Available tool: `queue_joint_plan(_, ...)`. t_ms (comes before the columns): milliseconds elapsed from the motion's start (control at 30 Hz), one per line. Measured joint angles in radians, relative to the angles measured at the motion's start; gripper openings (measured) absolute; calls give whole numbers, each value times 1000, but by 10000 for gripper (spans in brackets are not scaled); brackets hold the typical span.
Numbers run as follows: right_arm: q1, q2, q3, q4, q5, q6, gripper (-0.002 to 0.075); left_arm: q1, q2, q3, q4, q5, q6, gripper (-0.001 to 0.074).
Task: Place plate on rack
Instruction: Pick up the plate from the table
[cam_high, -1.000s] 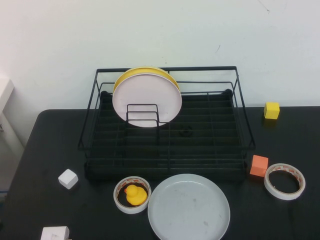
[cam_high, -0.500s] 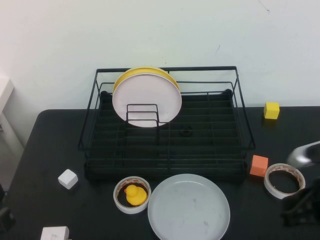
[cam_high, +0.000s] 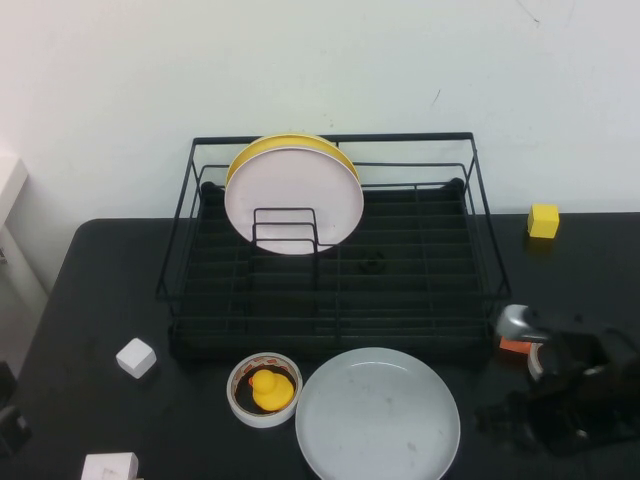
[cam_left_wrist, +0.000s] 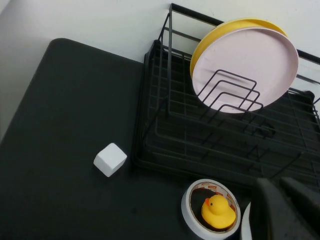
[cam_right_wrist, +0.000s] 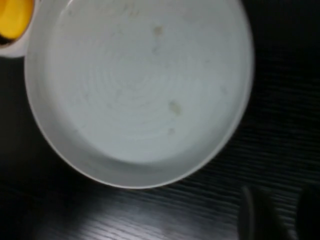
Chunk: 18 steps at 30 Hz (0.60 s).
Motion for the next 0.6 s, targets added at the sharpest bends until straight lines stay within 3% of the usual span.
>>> queue_joint_plan(200,0,163,-129,38,90,-7,403,0,0,0,-11,4,-1,-1)
queue_joint_plan(267,0,217,-168,50,102,-11,448,0,0,0,-19,8,-1,-1)
queue_joint_plan(467,1,333,-243,65,105,-18,470,0,0,0,-26,9,-2,-1)
queue_joint_plan(600,1,404,-287,67,113,-39,417,0,0,0,-26,9,-4,-1)
